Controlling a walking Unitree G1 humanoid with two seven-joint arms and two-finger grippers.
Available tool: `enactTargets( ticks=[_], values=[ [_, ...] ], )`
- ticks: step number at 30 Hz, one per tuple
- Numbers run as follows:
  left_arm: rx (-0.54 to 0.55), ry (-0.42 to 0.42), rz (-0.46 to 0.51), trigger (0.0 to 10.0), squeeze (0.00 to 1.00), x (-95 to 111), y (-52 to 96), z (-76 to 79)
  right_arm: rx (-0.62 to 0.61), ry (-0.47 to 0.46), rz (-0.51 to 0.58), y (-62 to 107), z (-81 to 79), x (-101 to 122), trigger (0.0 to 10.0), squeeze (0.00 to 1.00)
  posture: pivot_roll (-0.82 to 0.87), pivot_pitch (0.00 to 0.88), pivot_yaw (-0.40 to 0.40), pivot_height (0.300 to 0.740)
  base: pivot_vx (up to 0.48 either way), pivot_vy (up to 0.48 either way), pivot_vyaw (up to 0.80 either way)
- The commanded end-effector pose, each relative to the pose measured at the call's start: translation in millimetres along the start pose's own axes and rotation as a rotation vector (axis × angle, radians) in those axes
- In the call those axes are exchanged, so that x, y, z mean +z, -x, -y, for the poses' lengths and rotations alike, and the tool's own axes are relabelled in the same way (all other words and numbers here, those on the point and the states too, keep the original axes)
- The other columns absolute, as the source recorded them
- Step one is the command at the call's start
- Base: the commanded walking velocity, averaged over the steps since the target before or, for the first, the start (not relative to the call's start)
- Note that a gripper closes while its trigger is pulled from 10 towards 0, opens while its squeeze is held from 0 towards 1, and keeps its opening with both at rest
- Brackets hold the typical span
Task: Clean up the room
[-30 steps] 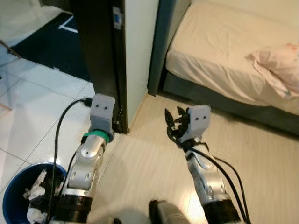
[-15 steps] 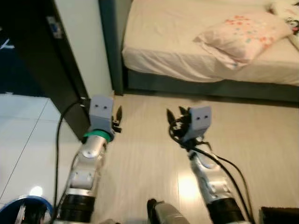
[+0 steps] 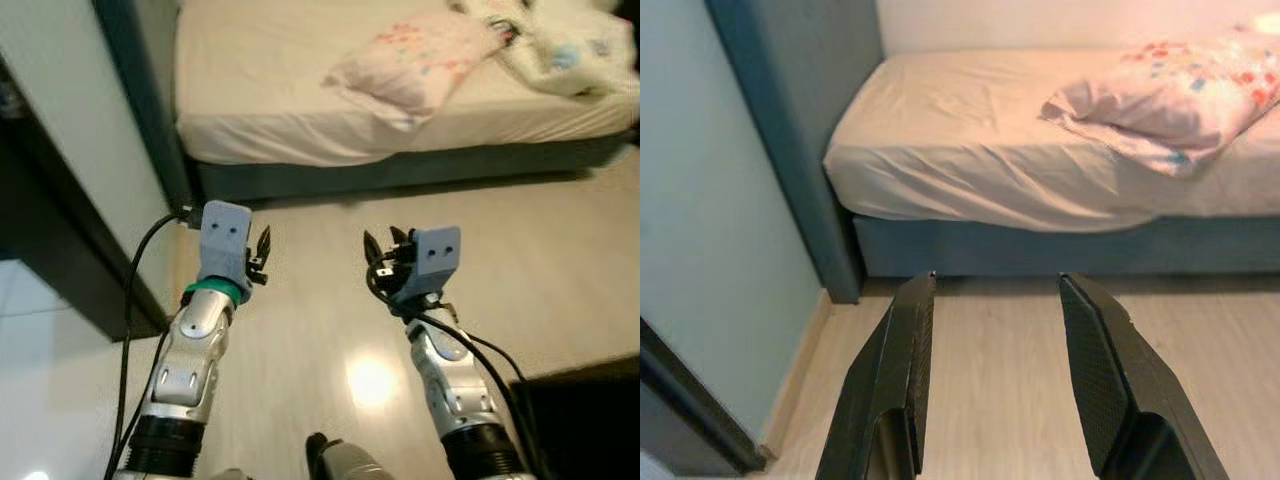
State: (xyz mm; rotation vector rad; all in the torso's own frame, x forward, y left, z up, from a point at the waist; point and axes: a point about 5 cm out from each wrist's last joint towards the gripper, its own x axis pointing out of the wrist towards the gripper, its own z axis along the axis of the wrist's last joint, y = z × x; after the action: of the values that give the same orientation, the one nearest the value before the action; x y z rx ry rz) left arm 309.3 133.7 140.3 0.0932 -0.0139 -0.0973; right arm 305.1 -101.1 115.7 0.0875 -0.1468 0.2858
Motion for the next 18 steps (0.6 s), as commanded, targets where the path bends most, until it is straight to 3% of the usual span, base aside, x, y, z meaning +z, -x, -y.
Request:
enactTargets(
  ticks=[1, 18],
  values=[
    [-0.004, 0.009, -0.031, 10.0, 0.0, -6.9, 1.2, 1.9, -0.013, -0.007, -0.014, 3.6, 3.5, -4.2, 10.0, 0.0, -0.04, 0.091, 0.014, 0.74, 0.0, 0.0, -0.79],
    [-0.003, 0.006, -0.03, 10.0, 0.0, -6.7, 0.5, 1.6, -0.014, -0.009, -0.012, 3.3, 3.3, -4.0, 10.0, 0.0, -0.04, 0.091, 0.014, 0.74, 0.0, 0.0, -0.79]
  ],
)
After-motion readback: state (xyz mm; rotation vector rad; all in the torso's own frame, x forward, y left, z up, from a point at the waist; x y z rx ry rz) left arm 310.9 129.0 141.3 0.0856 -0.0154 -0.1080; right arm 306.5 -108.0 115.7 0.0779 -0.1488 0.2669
